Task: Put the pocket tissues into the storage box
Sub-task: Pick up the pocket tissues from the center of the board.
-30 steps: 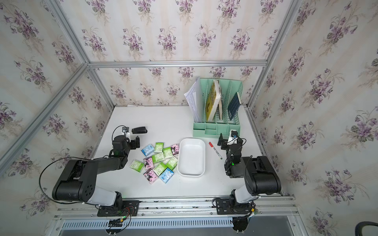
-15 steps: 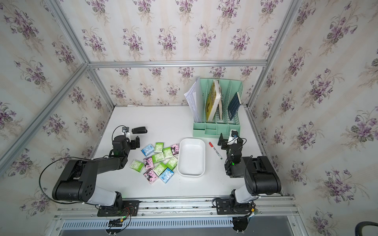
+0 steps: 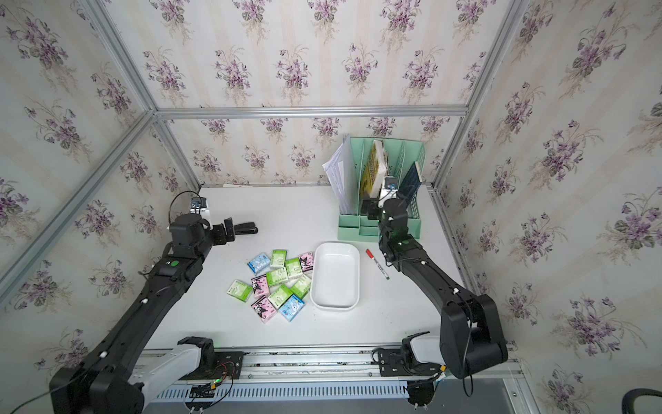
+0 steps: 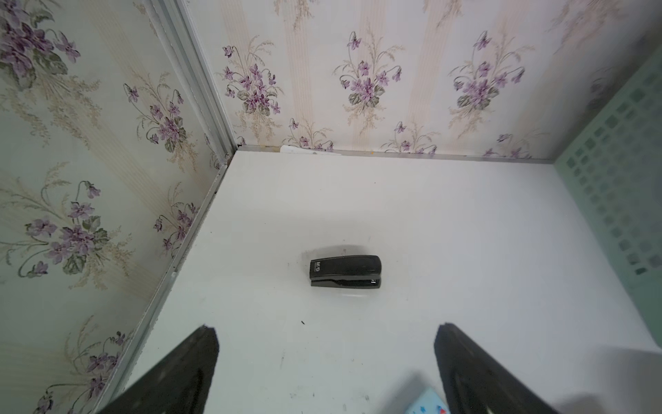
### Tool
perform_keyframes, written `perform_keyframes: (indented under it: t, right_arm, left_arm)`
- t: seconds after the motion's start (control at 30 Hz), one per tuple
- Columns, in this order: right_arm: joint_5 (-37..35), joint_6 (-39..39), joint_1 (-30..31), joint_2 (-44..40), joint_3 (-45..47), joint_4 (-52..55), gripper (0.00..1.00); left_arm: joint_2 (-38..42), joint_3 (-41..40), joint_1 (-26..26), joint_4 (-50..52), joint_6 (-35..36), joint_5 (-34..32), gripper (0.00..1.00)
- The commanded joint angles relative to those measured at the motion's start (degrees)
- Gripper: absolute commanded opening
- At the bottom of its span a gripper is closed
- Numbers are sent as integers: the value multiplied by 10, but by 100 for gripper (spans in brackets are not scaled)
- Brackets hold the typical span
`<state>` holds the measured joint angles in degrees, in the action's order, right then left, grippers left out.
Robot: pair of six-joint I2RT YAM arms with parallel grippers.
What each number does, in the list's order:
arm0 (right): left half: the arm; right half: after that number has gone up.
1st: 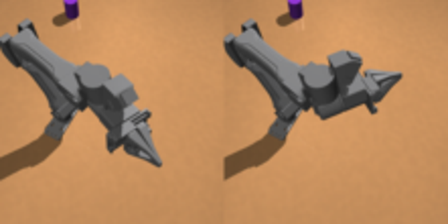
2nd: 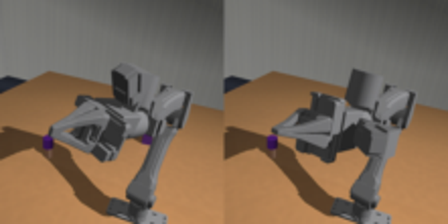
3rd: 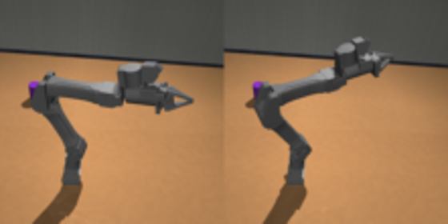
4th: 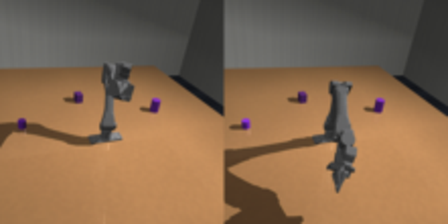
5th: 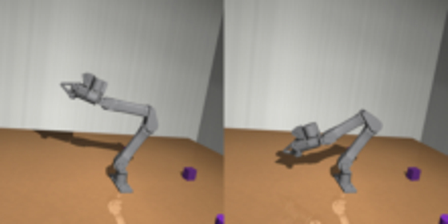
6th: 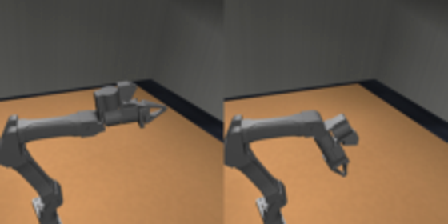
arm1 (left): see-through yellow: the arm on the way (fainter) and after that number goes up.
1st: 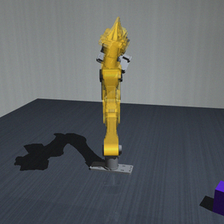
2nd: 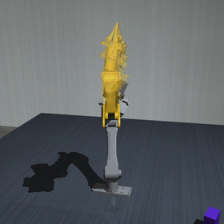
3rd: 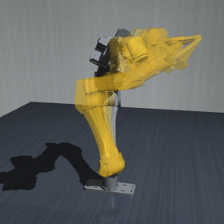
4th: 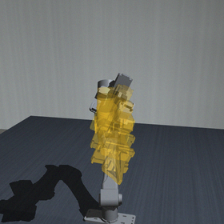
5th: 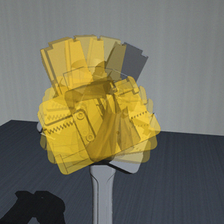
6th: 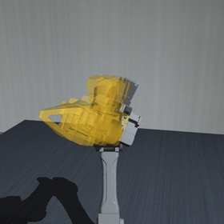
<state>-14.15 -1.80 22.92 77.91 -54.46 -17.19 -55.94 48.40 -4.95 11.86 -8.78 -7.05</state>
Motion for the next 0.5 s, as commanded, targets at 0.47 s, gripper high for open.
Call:
perform_keyframes:
  t: [0.47]
  right_arm:
    - [246,-218,247,296,-271,352,84]
  left_arm:
    - [196,-23,-5,240,-115,227,99]
